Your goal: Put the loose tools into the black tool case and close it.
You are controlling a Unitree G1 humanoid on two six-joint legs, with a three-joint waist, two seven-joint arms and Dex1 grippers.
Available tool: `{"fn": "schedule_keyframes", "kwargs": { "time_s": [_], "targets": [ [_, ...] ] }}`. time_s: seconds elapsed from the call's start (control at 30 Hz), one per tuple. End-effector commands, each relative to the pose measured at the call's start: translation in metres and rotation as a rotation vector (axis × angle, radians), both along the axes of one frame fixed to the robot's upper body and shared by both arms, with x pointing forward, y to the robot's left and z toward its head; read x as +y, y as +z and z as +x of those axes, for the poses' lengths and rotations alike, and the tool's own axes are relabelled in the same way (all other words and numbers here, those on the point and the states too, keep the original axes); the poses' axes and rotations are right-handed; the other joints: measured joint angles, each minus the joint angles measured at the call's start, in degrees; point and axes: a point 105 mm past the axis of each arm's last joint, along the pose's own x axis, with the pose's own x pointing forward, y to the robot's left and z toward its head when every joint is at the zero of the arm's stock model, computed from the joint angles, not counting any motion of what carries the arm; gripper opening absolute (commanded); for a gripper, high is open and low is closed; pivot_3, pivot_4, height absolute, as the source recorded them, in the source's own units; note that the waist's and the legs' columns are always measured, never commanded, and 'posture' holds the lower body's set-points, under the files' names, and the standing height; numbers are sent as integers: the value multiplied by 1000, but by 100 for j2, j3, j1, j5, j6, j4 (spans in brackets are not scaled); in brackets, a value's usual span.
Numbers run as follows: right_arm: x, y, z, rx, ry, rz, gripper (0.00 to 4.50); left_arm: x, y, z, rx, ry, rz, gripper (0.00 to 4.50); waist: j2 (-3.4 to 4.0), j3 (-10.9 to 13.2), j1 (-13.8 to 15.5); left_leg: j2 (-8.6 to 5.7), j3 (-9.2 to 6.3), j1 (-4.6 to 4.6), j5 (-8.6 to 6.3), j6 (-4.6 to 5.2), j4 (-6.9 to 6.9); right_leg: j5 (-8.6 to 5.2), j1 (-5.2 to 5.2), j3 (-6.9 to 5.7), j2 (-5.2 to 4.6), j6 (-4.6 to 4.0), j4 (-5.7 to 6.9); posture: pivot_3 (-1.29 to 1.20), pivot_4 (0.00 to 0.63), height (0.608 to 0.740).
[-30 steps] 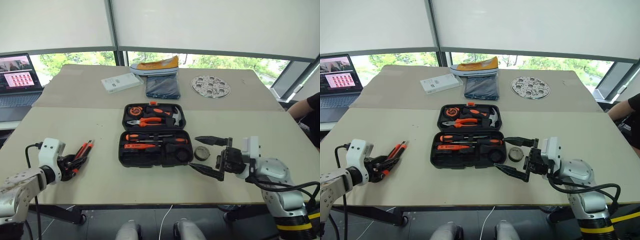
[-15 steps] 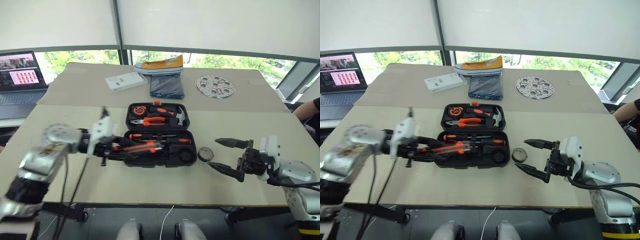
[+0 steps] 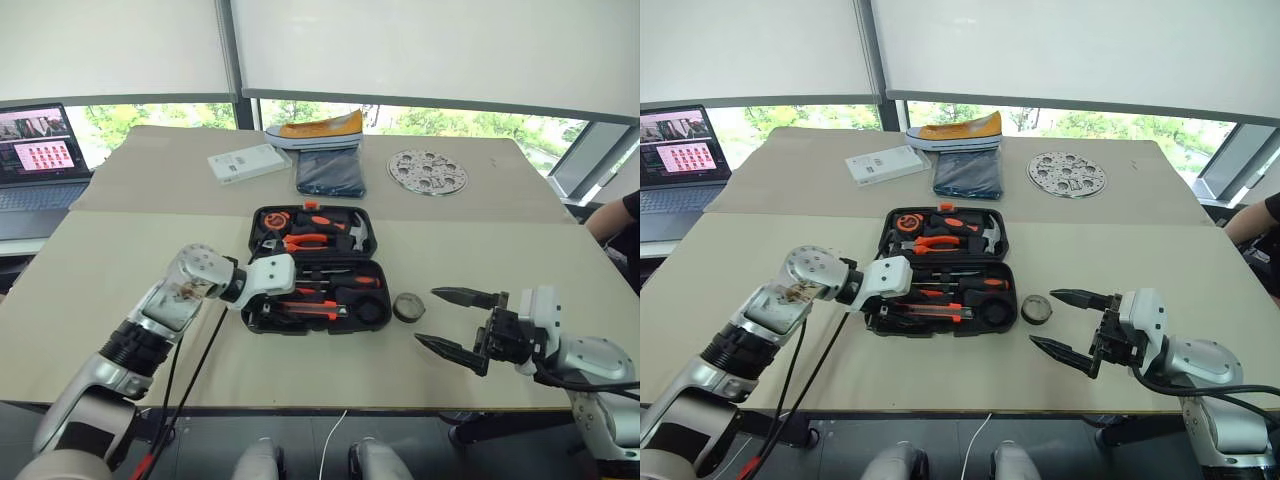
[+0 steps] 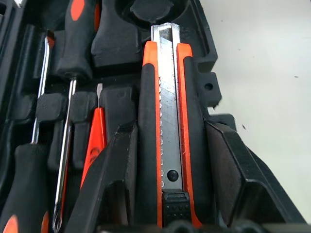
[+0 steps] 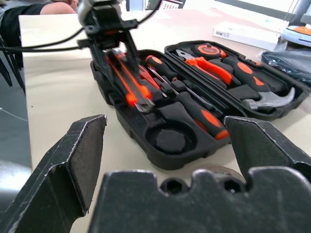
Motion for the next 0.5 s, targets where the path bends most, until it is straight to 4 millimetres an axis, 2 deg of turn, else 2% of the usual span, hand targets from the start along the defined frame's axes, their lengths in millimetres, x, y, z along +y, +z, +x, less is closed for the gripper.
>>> {"fn": "schedule_keyframes", "kwargs": {
  "time_s": [0.03,0.2,0.5],
  "targets": [
    [-3,11,-2,-68,-30,1,4500,-9,11,1,-35,-14,-24,1600,0,0,3,0,0,-1,0,0,4,2,0,1,0,3,0,0,150,740],
    [-3,12,-2,-72,-40,3,4500,-5,2,1,-39,-7,27,1600,0,0,0,0,0,1,0,0,8,4,1,5,1,5,3,0,150,740],
    [-3,12,-1,-76,-45,3,4500,-6,1,0,-33,15,3,1600,0,0,8,0,0,0,0,0,8,4,1,5,1,4,2,0,150,740]
  ]
}}
